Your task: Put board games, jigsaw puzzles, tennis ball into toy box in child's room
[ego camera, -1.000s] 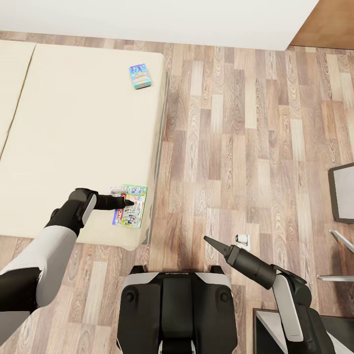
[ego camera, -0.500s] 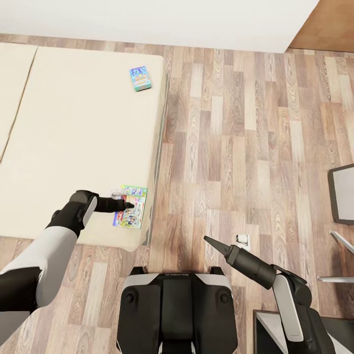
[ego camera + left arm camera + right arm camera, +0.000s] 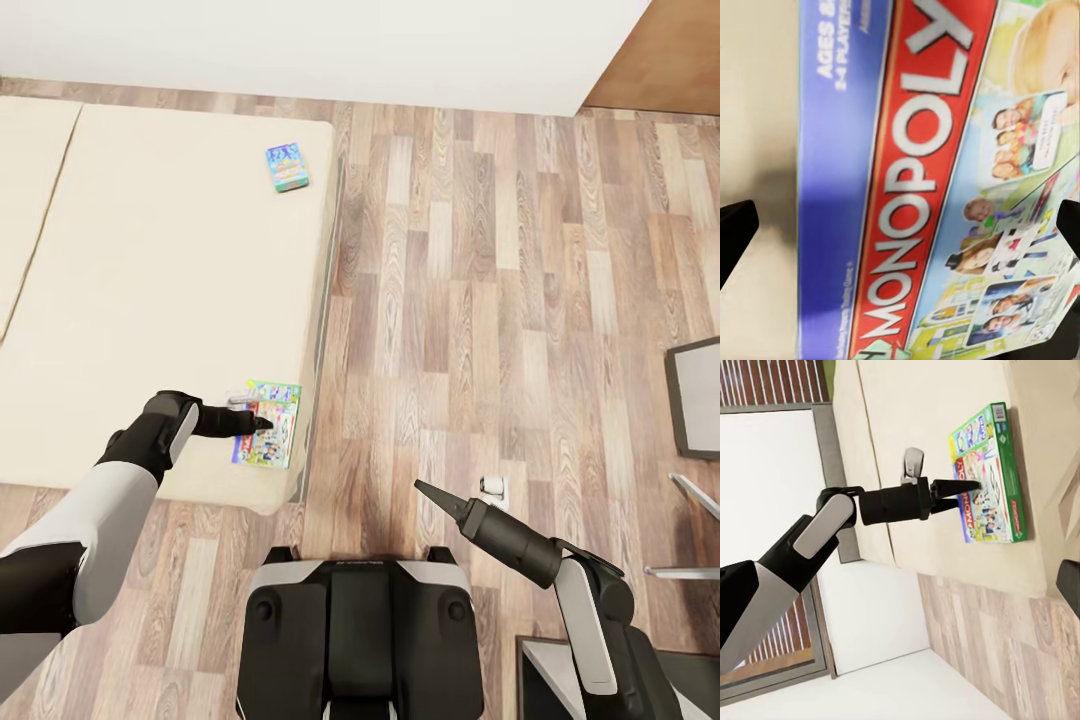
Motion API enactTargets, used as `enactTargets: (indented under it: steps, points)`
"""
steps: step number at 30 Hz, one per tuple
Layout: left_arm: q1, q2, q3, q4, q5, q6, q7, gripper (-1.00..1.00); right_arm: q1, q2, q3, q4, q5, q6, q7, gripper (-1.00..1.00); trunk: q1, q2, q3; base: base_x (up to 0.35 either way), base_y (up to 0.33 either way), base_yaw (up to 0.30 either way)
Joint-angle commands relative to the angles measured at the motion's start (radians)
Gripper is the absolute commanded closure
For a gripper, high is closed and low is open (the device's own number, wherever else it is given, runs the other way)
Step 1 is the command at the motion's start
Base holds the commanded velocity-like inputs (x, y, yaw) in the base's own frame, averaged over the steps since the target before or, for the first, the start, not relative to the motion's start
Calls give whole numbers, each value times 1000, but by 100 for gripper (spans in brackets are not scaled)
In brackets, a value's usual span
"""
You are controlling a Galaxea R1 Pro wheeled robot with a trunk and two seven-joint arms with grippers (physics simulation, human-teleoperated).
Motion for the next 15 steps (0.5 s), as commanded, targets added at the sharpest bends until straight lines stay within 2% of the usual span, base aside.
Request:
enactTargets:
  steps: [1, 15]
  points:
    - [0, -1, 5, -1, -9, 4, -8, -100, 0, 1, -2, 0, 1, 5, 3, -100, 1, -1, 1, 0, 0, 0]
    - [0, -2, 4, -2, -9, 4, -8, -100, 0, 1, -2, 0, 1, 5, 5, -100, 1, -1, 7, 0, 0, 0]
